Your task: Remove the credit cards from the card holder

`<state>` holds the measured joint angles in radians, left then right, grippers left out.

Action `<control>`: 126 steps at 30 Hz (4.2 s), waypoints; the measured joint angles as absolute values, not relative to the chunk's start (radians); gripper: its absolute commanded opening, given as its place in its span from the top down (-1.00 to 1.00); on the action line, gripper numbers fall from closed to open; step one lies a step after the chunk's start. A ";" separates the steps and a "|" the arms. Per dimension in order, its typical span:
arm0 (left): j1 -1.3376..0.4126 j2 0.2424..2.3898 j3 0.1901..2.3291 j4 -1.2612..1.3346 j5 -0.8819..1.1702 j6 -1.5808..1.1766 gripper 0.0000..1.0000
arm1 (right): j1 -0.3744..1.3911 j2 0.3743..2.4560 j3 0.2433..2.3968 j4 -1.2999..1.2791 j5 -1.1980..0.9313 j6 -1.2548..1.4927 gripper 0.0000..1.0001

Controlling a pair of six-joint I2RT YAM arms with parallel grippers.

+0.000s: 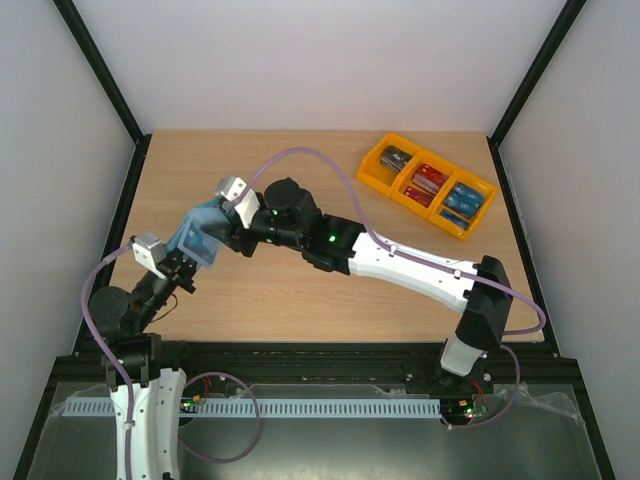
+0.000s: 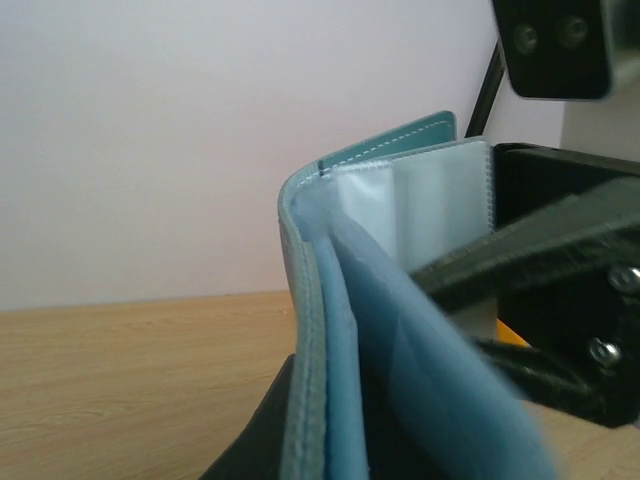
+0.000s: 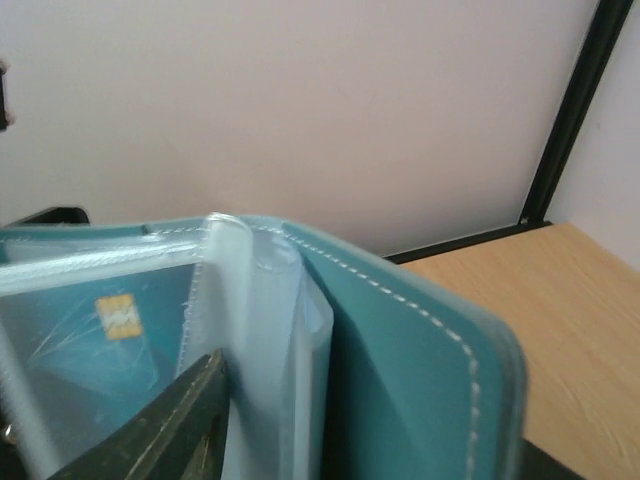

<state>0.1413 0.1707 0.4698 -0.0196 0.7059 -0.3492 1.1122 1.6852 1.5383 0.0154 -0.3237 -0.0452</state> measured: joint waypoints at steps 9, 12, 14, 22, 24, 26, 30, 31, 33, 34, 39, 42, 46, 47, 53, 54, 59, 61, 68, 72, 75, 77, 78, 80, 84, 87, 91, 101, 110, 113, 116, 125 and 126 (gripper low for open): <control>0.142 0.168 0.457 0.009 0.753 -0.371 0.95 | 1.063 1.684 1.546 -0.008 -0.410 -0.014 0.97; 0.141 0.168 0.456 0.010 0.767 -0.376 0.55 | 1.033 1.680 1.536 -0.005 -0.496 0.005 0.97; 0.140 0.168 0.454 0.014 0.782 -0.372 -0.08 | 1.015 1.671 1.522 -0.001 -0.551 0.022 0.97; 0.134 0.148 0.453 0.009 0.839 -0.334 -0.47 | 0.916 1.651 1.493 0.013 -0.601 0.081 0.97; 0.134 0.138 0.453 0.007 0.841 -0.321 -0.42 | 0.910 1.645 1.493 0.013 -0.612 0.087 0.97; 0.134 0.131 0.453 0.007 0.839 -0.316 -0.34 | 0.911 1.639 1.493 0.014 -0.637 0.088 0.97; 0.134 0.130 0.454 0.002 0.818 -0.302 -0.15 | 0.912 1.630 1.493 0.012 -0.708 0.078 0.97; 0.134 0.130 0.454 -0.001 0.809 -0.295 -0.09 | 0.913 1.629 1.493 0.010 -0.728 0.068 0.97; 0.134 0.131 0.455 -0.012 0.794 -0.289 0.05 | 0.913 1.626 1.493 0.000 -0.764 0.047 0.97; 0.134 0.131 0.455 -0.017 0.788 -0.287 0.11 | 0.913 1.624 1.493 -0.010 -0.785 0.033 0.97; 0.134 0.130 0.457 -0.033 0.771 -0.271 0.31 | 0.913 1.619 1.497 -0.069 -0.882 -0.039 0.97; 0.134 0.130 0.457 -0.029 0.799 -0.280 0.56 | 0.911 1.619 1.499 -0.083 -0.925 -0.053 0.97; 0.134 0.129 0.458 0.006 0.881 -0.296 0.95 | 0.907 1.620 1.509 -0.086 -0.964 -0.057 0.88; 0.134 0.128 0.459 0.010 0.891 -0.301 0.95 | 0.906 1.620 1.511 -0.086 -0.970 -0.058 0.78; 0.133 0.128 0.478 -0.065 0.795 -0.255 0.95 | 0.875 1.618 1.489 -0.039 -0.915 0.018 0.34; 0.133 0.137 0.488 -0.097 0.727 -0.234 0.95 | 0.861 1.618 1.483 -0.029 -0.880 0.044 0.31; 0.133 0.238 0.526 -0.213 0.348 -0.031 0.95 | 0.776 1.618 1.474 -0.025 -0.640 0.133 0.22; 0.133 0.275 0.526 -0.240 0.213 0.079 0.95 | 0.779 1.618 1.474 -0.028 -0.584 0.131 0.17; 0.134 0.323 0.573 -0.340 0.148 0.191 0.95 | 1.044 1.644 1.463 0.023 -0.601 0.024 -0.10; 0.134 0.293 0.612 -0.320 0.402 0.052 0.95 | 1.130 1.724 1.509 0.054 -0.498 0.017 -0.14; 0.133 0.259 0.610 -0.276 0.560 -0.056 0.95 | 1.116 1.762 1.531 0.055 -0.382 0.013 -0.15; 0.139 0.245 0.609 -0.243 0.614 -0.110 0.95 | 1.108 1.762 1.531 0.040 -0.318 0.006 -0.11; 0.144 0.245 0.606 -0.229 0.629 -0.133 0.95 | 1.106 1.758 1.531 0.035 -0.289 0.003 -0.10; 0.149 0.245 0.601 -0.206 0.643 -0.166 0.95 | 1.106 1.748 1.531 0.031 -0.219 -0.001 -0.09; 0.153 0.244 0.590 -0.170 0.708 -0.216 0.95 | 1.108 1.736 1.531 0.033 -0.064 -0.007 -0.04; 0.149 0.242 0.588 -0.165 0.766 -0.234 0.95 | 1.104 1.736 1.531 0.036 0.022 -0.013 -0.04; 0.140 0.239 0.588 -0.163 0.820 -0.244 0.95 | 1.084 1.735 1.531 0.035 0.101 -0.019 -0.11; 0.136 0.241 0.588 -0.224 0.627 -0.216 0.95 | 0.942 1.617 1.495 -0.085 0.006 -0.082 -0.24; 0.137 0.257 0.588 -0.264 0.449 -0.199 0.95 | 0.980 1.542 1.550 -0.183 -0.690 -0.173 0.01; 0.141 0.273 0.588 -0.267 0.428 -0.193 0.95 | 1.019 1.615 1.563 -0.104 -0.871 -0.108 0.23; 0.141 0.287 0.588 -0.270 0.455 -0.192 0.95 | 1.045 1.702 1.563 0.009 -0.970 0.005 0.44; 0.141 0.284 0.588 -0.265 0.584 -0.215 0.95 | 0.994 1.825 1.623 0.154 -0.955 0.250 0.74; 0.141 0.283 0.588 -0.261 0.607 -0.217 0.95 | 0.975 1.825 1.623 0.167 -0.950 0.273 0.73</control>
<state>0.1410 0.2829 0.5880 -0.2611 0.6071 -0.2173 0.9752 1.8252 1.6230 0.1673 -0.9497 0.2733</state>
